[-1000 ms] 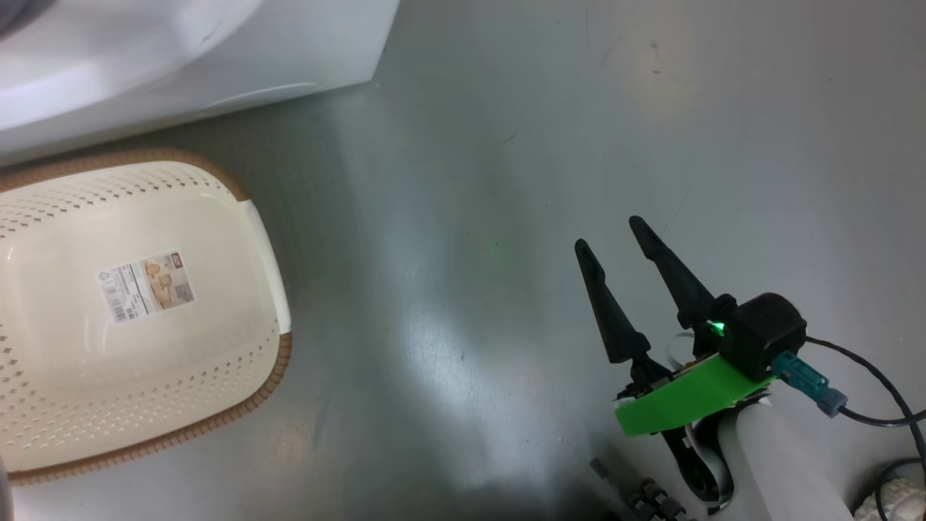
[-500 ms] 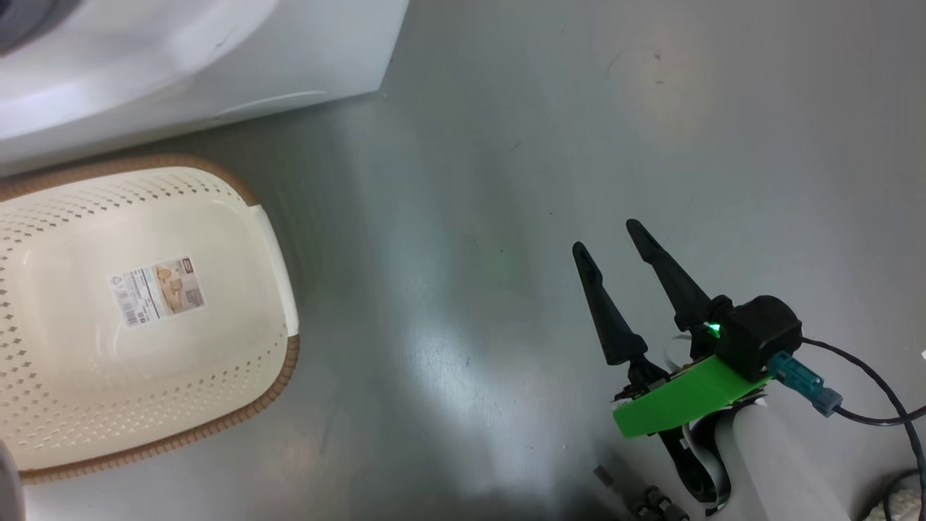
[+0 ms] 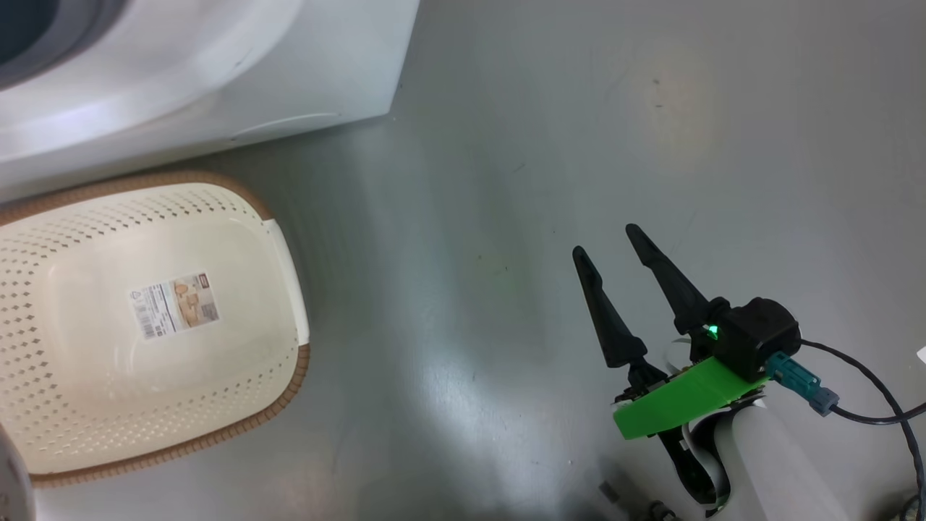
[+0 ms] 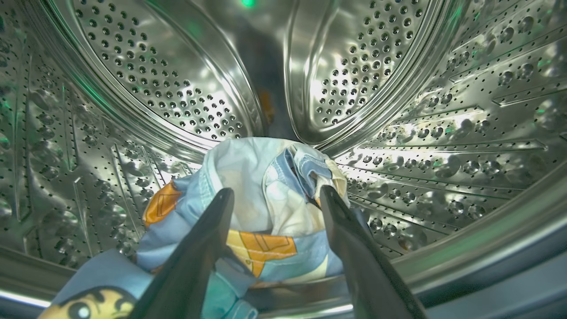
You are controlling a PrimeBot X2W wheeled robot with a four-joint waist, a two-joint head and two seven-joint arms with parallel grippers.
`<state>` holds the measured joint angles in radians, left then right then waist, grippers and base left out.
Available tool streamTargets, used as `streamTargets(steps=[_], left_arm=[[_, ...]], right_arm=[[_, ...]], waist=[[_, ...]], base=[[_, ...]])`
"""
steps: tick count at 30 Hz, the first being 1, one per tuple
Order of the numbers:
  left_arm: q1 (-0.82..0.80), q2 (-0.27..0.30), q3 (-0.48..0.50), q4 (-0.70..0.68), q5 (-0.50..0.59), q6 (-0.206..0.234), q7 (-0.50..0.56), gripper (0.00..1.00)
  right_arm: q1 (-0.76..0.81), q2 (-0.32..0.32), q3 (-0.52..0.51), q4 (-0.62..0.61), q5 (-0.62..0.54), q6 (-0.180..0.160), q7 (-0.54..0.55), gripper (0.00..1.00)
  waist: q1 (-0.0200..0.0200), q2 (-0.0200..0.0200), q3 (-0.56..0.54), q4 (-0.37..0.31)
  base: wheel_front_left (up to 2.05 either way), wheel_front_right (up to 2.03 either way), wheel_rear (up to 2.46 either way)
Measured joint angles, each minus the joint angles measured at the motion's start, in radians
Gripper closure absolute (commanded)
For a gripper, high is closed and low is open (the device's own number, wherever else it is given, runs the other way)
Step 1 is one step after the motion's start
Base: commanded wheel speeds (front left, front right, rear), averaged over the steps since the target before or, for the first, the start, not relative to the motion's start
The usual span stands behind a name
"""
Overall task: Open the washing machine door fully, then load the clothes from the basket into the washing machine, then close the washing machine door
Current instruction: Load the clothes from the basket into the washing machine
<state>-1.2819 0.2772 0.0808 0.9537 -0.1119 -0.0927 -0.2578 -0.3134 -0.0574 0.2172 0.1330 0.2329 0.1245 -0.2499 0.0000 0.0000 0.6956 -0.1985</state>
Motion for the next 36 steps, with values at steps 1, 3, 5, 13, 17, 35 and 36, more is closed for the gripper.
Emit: streamTargets(steps=[1, 3, 5, 13, 17, 35, 36], left_arm=[[0.0, -0.002, -0.001, 0.013, -0.005, 0.0, 0.0, 0.0], [0.0, -0.006, -0.002, 0.026, -0.007, -0.001, 0.0, 0.0], [0.001, -0.006, -0.001, 0.027, -0.01, -0.002, 0.0, 0.0], [0.079, -0.028, 0.003, -0.008, -0.035, -0.009, 0.0, 0.0], [0.144, -0.04, 0.012, -0.061, -0.046, -0.01, 0.0, 0.0], [0.527, -0.126, 0.07, -0.536, -0.042, -0.01, 0.0, 0.0], [0.551, -0.134, 0.074, -0.562, -0.04, -0.01, 0.0, 0.0]], right_arm=[[0.0, 0.0, 0.0, 0.001, 0.0, 0.0, 0.0, 0.0], [0.0, 0.0, -0.001, 0.003, 0.0, 0.0, 0.0, 0.0], [0.0, 0.0, -0.003, 0.004, 0.0, 0.0, 0.0, 0.0], [0.0, 0.0, -0.016, 0.012, 0.001, 0.0, 0.0, 0.0], [0.0, -0.001, -0.028, 0.014, 0.001, 0.0, 0.0, 0.0], [0.005, -0.001, -0.052, 0.009, 0.0, 0.0, 0.0, 0.0], [0.005, -0.001, -0.055, 0.008, -0.001, 0.0, 0.0, 0.0]], waist=[[0.0, 0.0, -0.004, 0.001], [0.0, 0.0, -0.012, 0.002], [0.0, 0.0, -0.021, 0.003], [-0.0001, 0.0, -0.068, 0.016], [0.0, 0.0, -0.093, 0.027], [-0.0001, 0.0, -0.134, 0.074], [0.0, 0.0, -0.135, 0.076]], base=[[0.0, 0.0, 0.0], [0.0, 0.0, 0.0], [0.0, 0.0, 0.0], [0.0, 0.0, 0.0], [0.0, 0.0, 0.0], [0.0, 0.0, 0.0], [0.0, 0.0, 0.0]])
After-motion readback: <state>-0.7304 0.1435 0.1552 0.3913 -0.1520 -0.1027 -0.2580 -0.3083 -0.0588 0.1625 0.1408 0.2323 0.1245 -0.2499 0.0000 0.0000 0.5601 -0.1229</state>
